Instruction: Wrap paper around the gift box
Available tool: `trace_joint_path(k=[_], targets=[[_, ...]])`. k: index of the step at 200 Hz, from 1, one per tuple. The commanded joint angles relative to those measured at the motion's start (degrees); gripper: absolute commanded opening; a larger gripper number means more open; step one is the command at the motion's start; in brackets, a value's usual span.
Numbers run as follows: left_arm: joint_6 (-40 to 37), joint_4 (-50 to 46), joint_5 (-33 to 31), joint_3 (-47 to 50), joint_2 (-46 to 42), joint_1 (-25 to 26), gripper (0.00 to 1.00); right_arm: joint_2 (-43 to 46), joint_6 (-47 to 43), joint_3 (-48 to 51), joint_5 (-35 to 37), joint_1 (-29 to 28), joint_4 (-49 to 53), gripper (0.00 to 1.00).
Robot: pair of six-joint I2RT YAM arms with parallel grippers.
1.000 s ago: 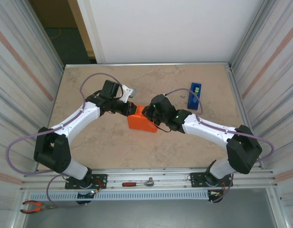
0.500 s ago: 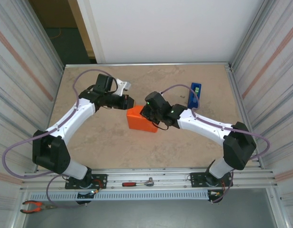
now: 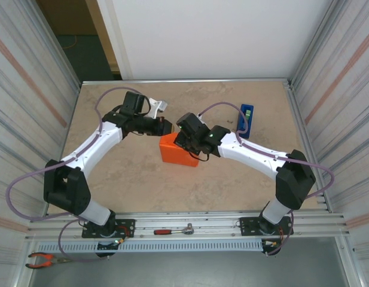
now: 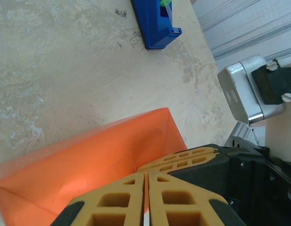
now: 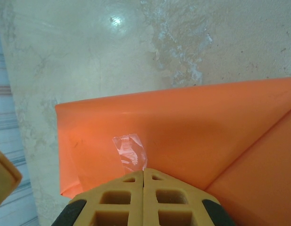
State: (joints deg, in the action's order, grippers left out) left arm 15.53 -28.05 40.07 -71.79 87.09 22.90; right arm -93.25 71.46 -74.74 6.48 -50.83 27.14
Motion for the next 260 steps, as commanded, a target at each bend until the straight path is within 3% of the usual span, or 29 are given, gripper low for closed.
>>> trace_joint_path(k=[1, 136, 209, 260], targets=[[1.3, 1.8, 1.8, -0.2, 0.5, 0.8, 0.11, -3.5, -1.0, 1.9, 0.1, -0.9, 10.3, 0.00], [2.6, 5.0, -0.6, 6.2, 4.6, 2.6, 0.08, -2.2, 0.3, 5.6, -0.6, -1.0, 6.4, 0.00], [1.2, 0.8, -0.2, -2.2, 4.8, 2.7, 0.08, -1.8, 0.5, 6.5, -0.7, -1.1, 5.4, 0.00], [2.4, 2.9, 0.0, -0.2, 7.3, 3.9, 0.08, -1.8, 0.8, 7.0, -0.7, -1.0, 4.9, 0.00]])
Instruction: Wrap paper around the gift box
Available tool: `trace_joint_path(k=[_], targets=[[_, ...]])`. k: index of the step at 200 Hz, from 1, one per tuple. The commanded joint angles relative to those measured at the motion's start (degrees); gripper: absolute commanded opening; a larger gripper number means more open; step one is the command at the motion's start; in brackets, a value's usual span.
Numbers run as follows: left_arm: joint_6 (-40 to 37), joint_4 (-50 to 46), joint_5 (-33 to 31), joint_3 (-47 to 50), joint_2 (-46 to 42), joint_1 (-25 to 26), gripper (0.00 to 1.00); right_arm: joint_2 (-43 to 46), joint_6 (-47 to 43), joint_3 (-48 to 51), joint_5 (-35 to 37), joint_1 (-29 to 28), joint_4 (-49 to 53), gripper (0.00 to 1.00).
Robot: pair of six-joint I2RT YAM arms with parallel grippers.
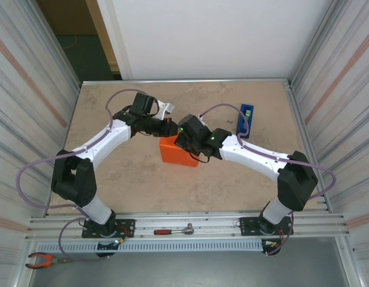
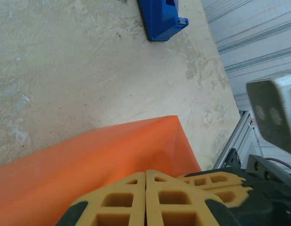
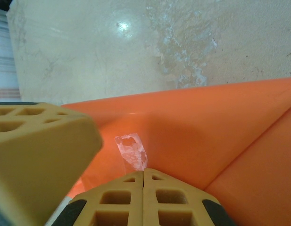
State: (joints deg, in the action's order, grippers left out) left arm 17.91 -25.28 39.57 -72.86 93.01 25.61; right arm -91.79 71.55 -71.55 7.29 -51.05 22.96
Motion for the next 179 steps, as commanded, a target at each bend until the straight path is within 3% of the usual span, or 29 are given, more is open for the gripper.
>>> trace_joint_path(k=[1, 58, 112, 179], targets=[[0.0, 0.2, 0.5, 0.9, 1.4, 1.3, 0.08, -3.2, 0.8, 3.8, -1.5, -0.8, 9.1, 0.00], [-1.8, -1.8, -0.7, 0.8, 1.3, 1.3, 0.08, -3.0, 0.8, 3.8, -1.7, -0.9, 8.4, 0.00], [-2.6, -4.0, -0.4, -2.5, -3.3, -1.9, 0.09, -2.3, 0.4, 5.5, -1.8, -0.9, 5.9, 0.00], [-3.3, -4.0, 0.2, 1.1, -6.4, -2.3, 0.09, -3.0, 0.4, 6.0, -2.4, -1.1, 4.2, 0.00]])
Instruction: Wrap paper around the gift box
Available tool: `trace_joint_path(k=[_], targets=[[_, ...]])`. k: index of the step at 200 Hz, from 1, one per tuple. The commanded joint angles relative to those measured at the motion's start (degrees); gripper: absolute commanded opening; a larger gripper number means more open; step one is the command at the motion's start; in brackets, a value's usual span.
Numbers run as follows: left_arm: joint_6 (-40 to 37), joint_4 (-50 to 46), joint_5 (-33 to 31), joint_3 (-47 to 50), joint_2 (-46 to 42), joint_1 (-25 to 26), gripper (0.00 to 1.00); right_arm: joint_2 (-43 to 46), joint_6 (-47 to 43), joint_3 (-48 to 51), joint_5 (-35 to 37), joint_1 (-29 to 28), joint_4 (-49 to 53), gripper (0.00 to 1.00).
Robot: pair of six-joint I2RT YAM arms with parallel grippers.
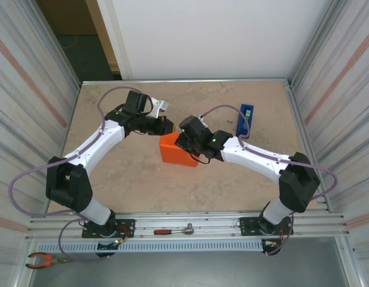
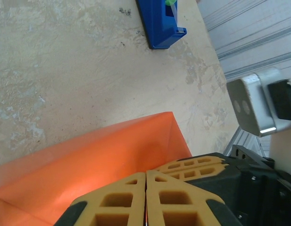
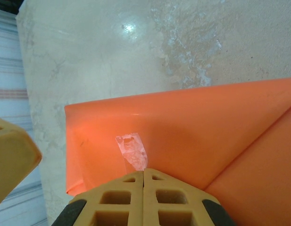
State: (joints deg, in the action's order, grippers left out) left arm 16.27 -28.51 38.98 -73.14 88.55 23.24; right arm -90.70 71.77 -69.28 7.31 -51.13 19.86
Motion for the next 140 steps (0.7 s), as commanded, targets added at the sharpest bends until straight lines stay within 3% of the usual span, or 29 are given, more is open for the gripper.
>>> trace_joint_path(k=[1, 93, 140], targets=[[-1.6, -0.7, 0.7, 1.5, -2.0, 0.0, 0.09, -4.1, 0.2, 3.8, -2.3, -1.0, 7.3, 0.00], [-3.7, 0.1, -1.1, 8.0, -2.4, 1.0, 0.08, -3.4, 0.6, 4.5, -2.2, -1.2, 6.6, 0.00], [-4.7, -0.8, -3.5, 9.2, -3.6, 1.0, 0.07, -2.4, -0.2, 4.5, -2.2, -1.2, 5.6, 0.06]])
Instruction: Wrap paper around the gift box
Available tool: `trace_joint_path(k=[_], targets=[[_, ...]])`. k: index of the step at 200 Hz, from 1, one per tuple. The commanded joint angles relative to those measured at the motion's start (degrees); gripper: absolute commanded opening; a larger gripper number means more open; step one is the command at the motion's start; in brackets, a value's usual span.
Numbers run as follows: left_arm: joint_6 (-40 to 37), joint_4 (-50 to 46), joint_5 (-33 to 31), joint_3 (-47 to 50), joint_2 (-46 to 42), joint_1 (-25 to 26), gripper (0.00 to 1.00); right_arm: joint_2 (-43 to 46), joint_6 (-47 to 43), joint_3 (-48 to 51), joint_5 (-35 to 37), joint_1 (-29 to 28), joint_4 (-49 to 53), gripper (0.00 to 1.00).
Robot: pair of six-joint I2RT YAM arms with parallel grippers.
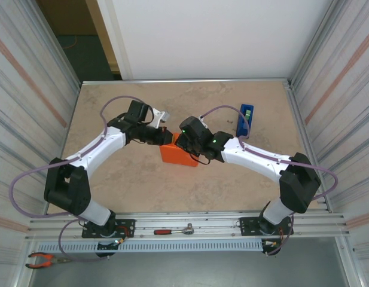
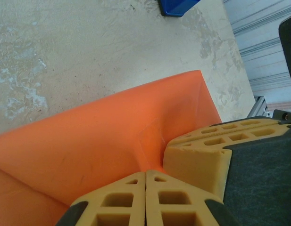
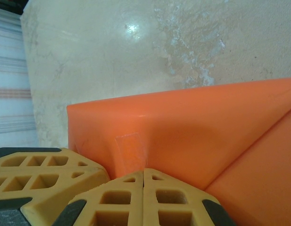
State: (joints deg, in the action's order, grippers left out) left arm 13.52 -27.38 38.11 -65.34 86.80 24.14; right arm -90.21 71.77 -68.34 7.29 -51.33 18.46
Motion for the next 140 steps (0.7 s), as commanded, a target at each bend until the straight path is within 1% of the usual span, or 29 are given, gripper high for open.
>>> trace_joint_path(k=[1, 22, 49, 139, 140], targets=[[-2.0, -2.0, -2.7, 1.4, -1.9, 0.1, 0.07, -2.9, -0.2, 3.6, -2.2, -1.1, 6.9, 0.06], [-2.2, -2.3, -3.4, 2.1, -2.1, 0.0, 0.02, -2.4, -0.9, 3.9, -2.4, -1.1, 5.8, 0.09], [-2.4, -2.1, -3.5, 3.0, -2.2, -0.2, 0.02, -1.9, -1.7, 3.8, -2.8, -1.1, 4.6, 0.12], [-2.6, -2.1, -3.5, 3.7, -1.6, -0.2, 0.00, -1.3, -4.1, 2.7, -4.0, -1.1, 4.1, 0.18], [-2.6, -2.1, -3.5, 3.7, -1.6, -0.2, 0.00, -1.4, -5.2, 2.7, -4.0, -1.1, 4.1, 0.18]])
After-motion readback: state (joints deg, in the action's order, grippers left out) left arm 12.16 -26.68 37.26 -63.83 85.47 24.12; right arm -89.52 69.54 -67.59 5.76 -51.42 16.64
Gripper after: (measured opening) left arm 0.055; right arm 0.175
